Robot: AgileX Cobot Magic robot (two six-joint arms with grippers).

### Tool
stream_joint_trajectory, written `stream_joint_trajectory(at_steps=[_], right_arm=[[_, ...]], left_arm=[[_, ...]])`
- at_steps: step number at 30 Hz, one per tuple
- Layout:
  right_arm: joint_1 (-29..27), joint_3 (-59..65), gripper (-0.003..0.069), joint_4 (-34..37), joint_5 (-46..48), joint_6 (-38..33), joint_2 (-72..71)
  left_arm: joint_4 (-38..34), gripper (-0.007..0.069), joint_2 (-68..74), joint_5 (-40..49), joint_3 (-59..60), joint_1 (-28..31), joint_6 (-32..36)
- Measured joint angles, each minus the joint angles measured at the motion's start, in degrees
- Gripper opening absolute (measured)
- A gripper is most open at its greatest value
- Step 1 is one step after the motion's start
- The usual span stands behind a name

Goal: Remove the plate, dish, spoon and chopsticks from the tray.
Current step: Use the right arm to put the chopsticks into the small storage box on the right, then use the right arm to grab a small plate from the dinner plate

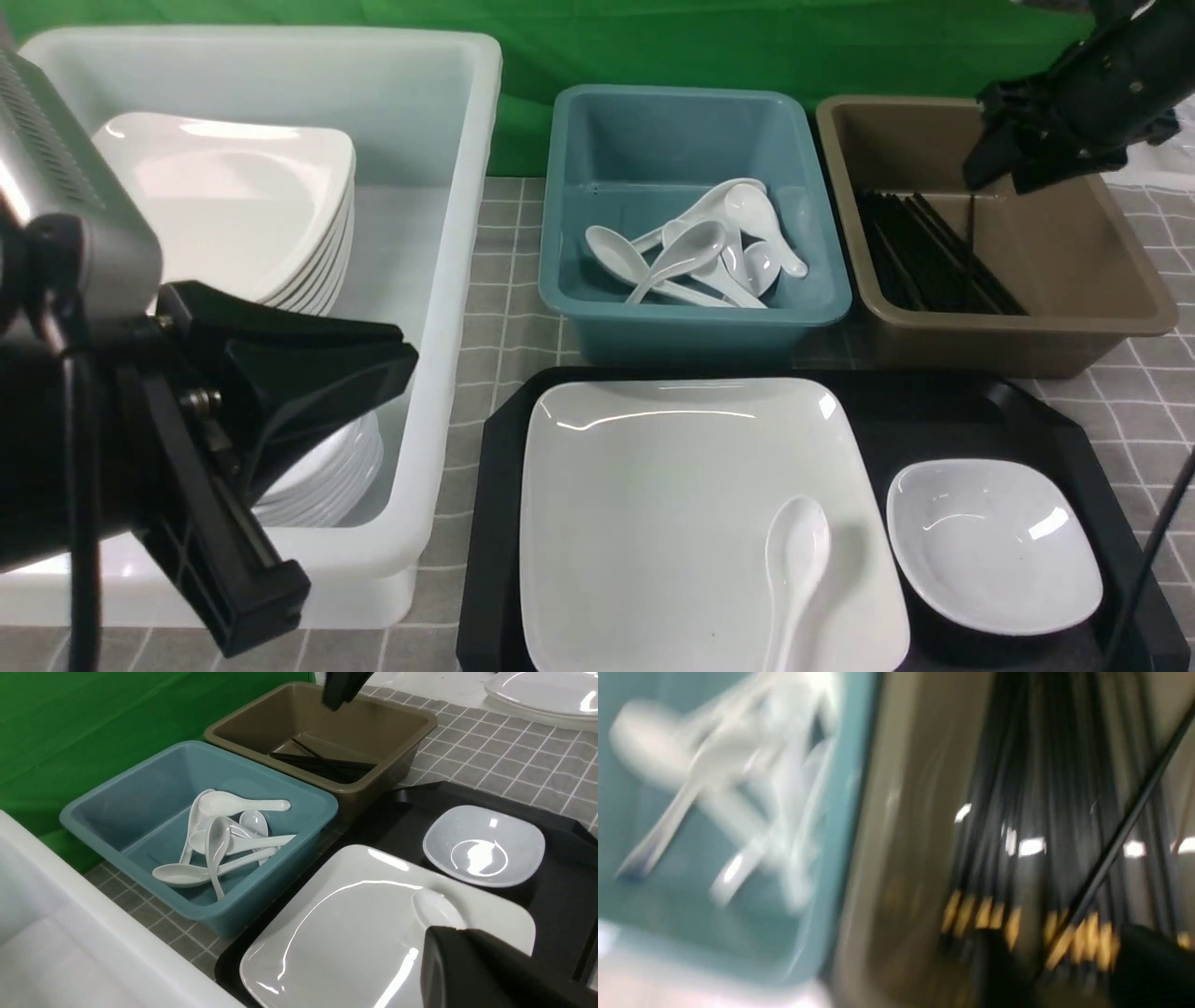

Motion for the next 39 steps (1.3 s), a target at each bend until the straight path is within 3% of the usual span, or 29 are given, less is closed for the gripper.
stream_joint_trajectory(at_steps=[4,8,10,14,17,20,25,33,39], right_arm=[[2.52,2.57,0.0150,-1.53,1.07,0.15,-6.68],[6.67,10.47,0.0149,-8.73,1.07,1.71,-14.47],[11.02,20.80,0.0167,-15.36,1.03,3.12,-21.90],[17.29,36.19,0.0190,-19.33,0.28,3.84,-29.99],[22.92,50.49,0.0265,-21.11,-5.23,2.91,-35.94],[26.61,63.47,0.0411,-23.24,-14.71,0.27,-38.10],[27.59,72.39,0.0515,-28.05,-26.10,-1.74,-37.22],[27.64,75.10,0.0526,-31.84,-38.28,-1.97,-29.44],[27.64,74.43,0.0523,-32.50,-40.23,-1.65,-25.66]], left_arm=[[3.98,0.0020,0.00,0.33,0.00,0.00,-0.72],[4.74,0.0020,0.00,0.59,0.00,0.00,-1.74],[4.74,0.0020,0.00,0.86,0.00,0.00,-2.02],[4.68,0.0020,0.00,1.08,0.00,0.00,-2.08],[4.68,0.0020,0.00,1.10,0.00,0.00,-2.08],[4.68,0.0020,0.00,1.15,0.00,0.00,-2.80],[4.68,0.0020,0.00,1.15,0.00,0.00,-3.27],[4.68,0.0020,0.00,1.59,0.00,0.00,-4.20],[4.87,0.0020,0.00,2.86,0.00,0.00,-4.55]])
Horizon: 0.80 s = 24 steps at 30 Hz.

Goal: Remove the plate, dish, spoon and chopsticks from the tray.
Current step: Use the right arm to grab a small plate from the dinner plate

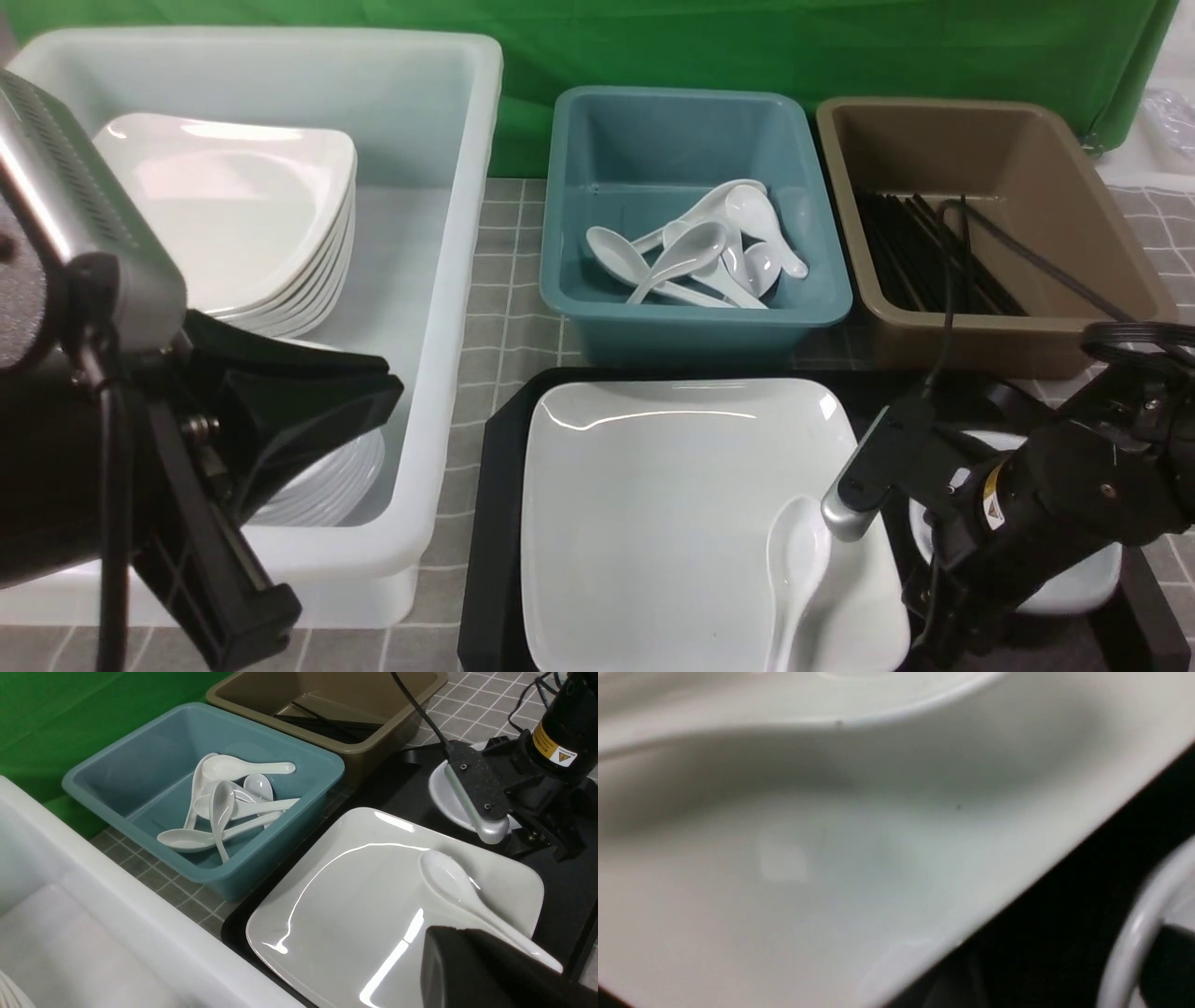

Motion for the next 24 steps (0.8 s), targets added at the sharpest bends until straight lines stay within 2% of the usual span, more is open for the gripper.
stream_joint_trajectory(at_steps=[8,12,13,15,17,18,21,24], right_arm=[[0.02,-0.13,0.0510,0.13,0.90,0.99,-0.40],[0.02,-0.13,0.0463,0.27,1.14,0.99,-0.40],[0.07,-0.13,0.0433,0.17,1.08,0.81,-0.32],[0.07,-0.13,0.0311,-1.26,0.75,0.43,-0.15],[0.07,-0.07,0.0225,-2.66,0.69,-0.03,-0.15],[0.14,-0.16,0.0201,-3.52,0.55,-0.13,-0.22],[0.29,-0.94,0.0192,-4.85,2.10,0.73,-0.49],[1.66,-2.52,0.0150,-4.90,6.79,2.73,-2.01]], left_arm=[[0.19,0.0020,0.00,0.41,0.00,0.00,-0.02],[0.19,0.0020,0.00,0.41,0.00,0.00,-0.02],[0.19,0.0020,0.00,0.41,0.00,0.00,-0.02],[0.19,0.0020,0.00,0.41,0.00,0.00,-0.07],[0.19,0.0020,0.00,0.41,0.00,0.00,-0.07],[0.19,0.0020,0.00,0.41,0.00,0.00,-0.07],[0.19,0.0020,-0.22,0.41,0.00,0.00,-0.07],[0.19,0.0020,-0.70,0.41,0.00,0.00,-0.07]])
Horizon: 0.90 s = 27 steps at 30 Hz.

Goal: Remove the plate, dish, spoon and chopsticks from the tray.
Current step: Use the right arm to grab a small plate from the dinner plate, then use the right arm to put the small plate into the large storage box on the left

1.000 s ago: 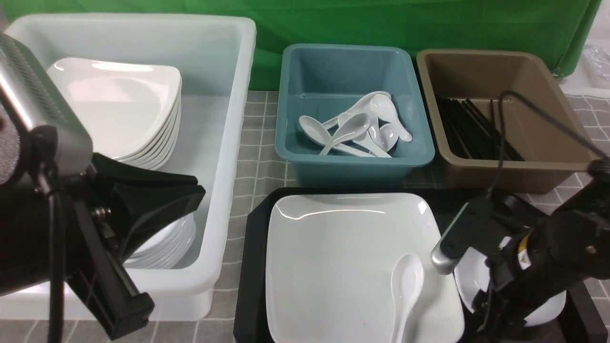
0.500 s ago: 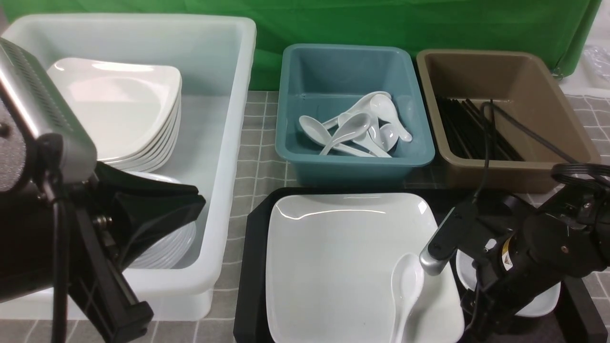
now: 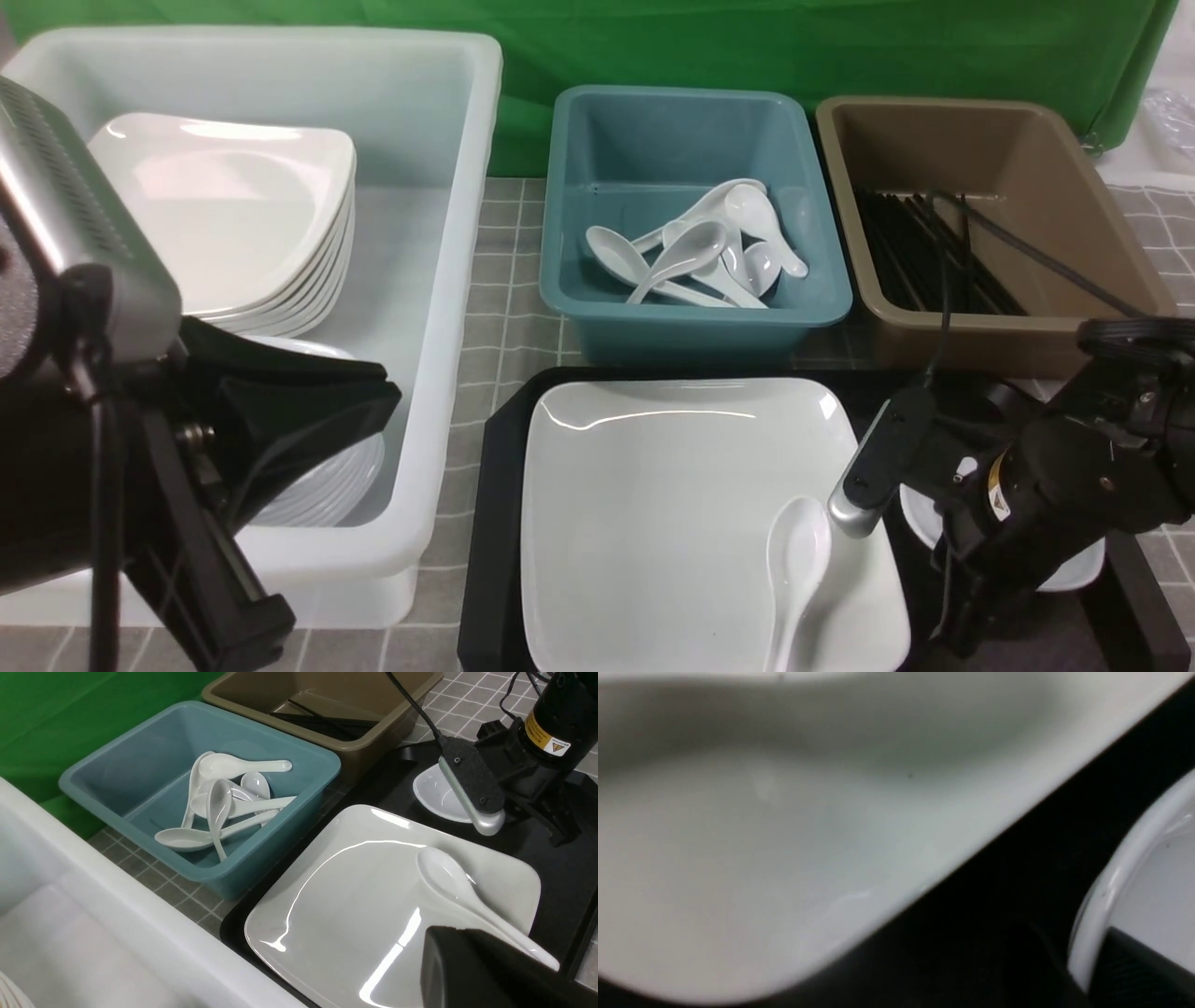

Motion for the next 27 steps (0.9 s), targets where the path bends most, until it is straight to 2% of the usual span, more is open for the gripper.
stream_joint_trajectory(at_steps=[3,7,9,12,13,14,17,18,20,22,27], right_arm=[[3.01,-3.31,0.0071,0.35,8.56,3.03,-4.34],[7.55,-9.66,0.0055,1.37,16.86,7.86,-11.08],[10.74,-15.15,0.0055,1.49,19.21,10.18,-14.09],[15.36,-22.45,0.0055,1.69,20.44,11.31,-15.43],[20.02,-28.65,0.0055,1.69,20.14,11.13,-14.89],[21.67,-30.05,0.0055,1.69,19.93,10.95,-14.42],[29.74,-41.63,0.0055,2.07,16.46,7.71,-8.85],[30.14,-42.29,0.0055,2.05,16.29,7.71,-8.84],[34.29,-50.93,0.0055,2.82,14.39,4.83,-1.21],[35.52,-56.14,0.0055,3.69,14.21,3.44,3.88],[36.52,-71.01,0.0055,8.24,14.80,-0.79,19.41]], left_arm=[[0.00,0.0020,-0.88,-0.05,0.00,0.00,0.00],[0.16,0.0020,-2.54,-0.52,0.00,0.00,-0.26],[2.04,0.0020,-3.94,-0.67,-0.05,0.00,-2.45],[9.99,0.0020,-7.15,0.07,-0.05,0.00,-10.91],[17.58,0.0020,-9.96,2.75,-0.05,0.00,-20.31],[20.67,0.0020,-11.23,4.13,-0.05,0.00,-23.59],[35.93,0.0020,-18.92,12.99,-0.05,0.00,-38.54],[36.77,0.0020,-19.41,13.51,-0.05,0.00,-39.16],[44.43,0.0020,-25.53,18.60,-0.05,0.00,-45.99],[47.81,0.0020,-30.15,20.95,-0.06,0.00,-48.56],[49.59,0.0020,-36.52,24.73,-0.11,0.00,-50.09]])
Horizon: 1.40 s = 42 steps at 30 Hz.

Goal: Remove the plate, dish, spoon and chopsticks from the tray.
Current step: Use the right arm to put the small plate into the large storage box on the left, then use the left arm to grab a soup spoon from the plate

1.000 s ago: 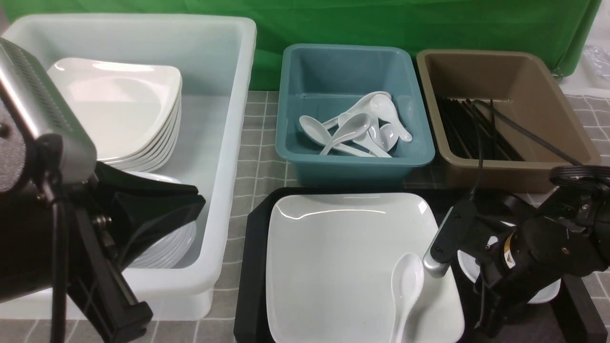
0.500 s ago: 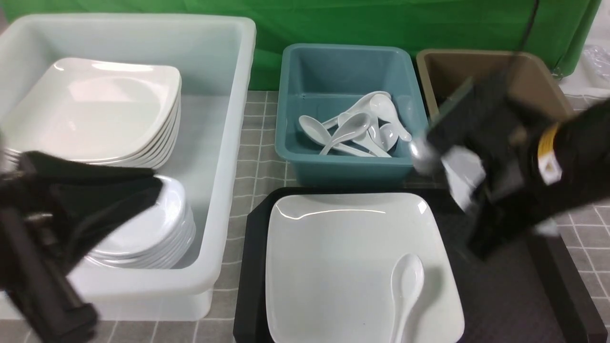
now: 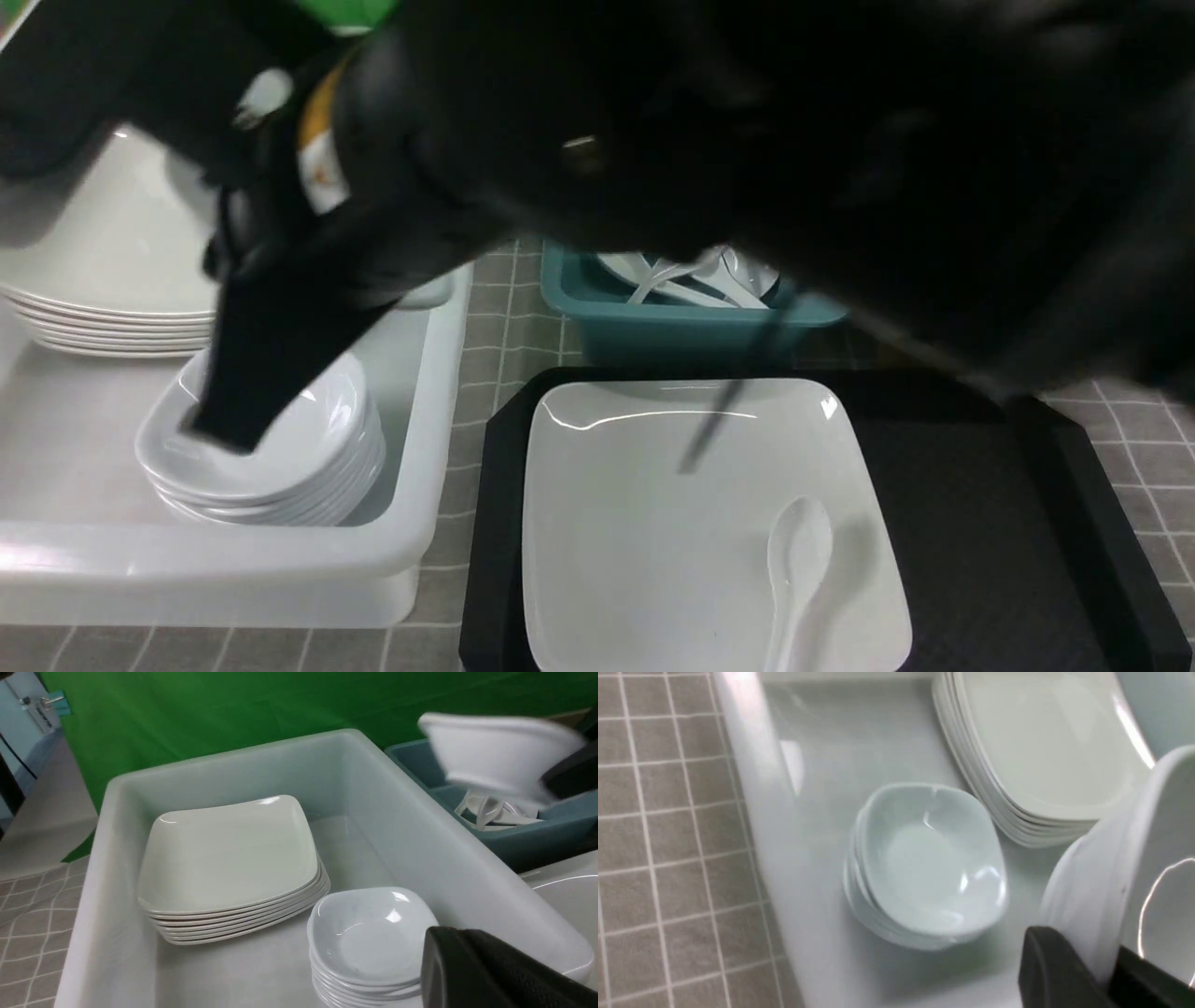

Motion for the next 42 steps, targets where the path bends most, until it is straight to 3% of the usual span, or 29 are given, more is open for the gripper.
stream_joint_trajectory(at_steps=[8,17,20,26,30,36,42], right_arm=[[0.11,-18.14,0.0055,1.23,4.66,-0.96,19.14],[0.13,-20.76,0.0071,-0.44,4.49,-0.96,26.02],[0.13,-20.76,0.0140,-1.74,4.35,-0.91,26.47],[0.13,-20.88,0.0411,-2.51,5.80,-0.86,26.46],[0.13,-20.88,0.0496,-2.64,11.58,-0.86,24.61],[0.13,-20.81,0.0462,-4.82,19.87,-0.80,16.69],[-1.74,-13.28,0.0227,-6.05,19.92,4.55,3.08]], left_arm=[[-1.83,0.0020,-0.93,1.75,0.00,0.00,0.51],[-3.52,0.0020,-0.93,0.51,0.00,0.00,1.95],[-3.93,0.0020,-0.93,0.49,0.00,0.00,1.97],[-5.80,0.0020,-0.93,0.49,0.00,0.00,2.02],[-7.33,0.0020,-0.93,0.49,0.00,0.00,2.02],[-9.64,0.0020,0.01,-1.17,0.00,0.00,2.29],[-14.97,0.0020,9.30,-3.61,-0.20,0.00,5.17]])
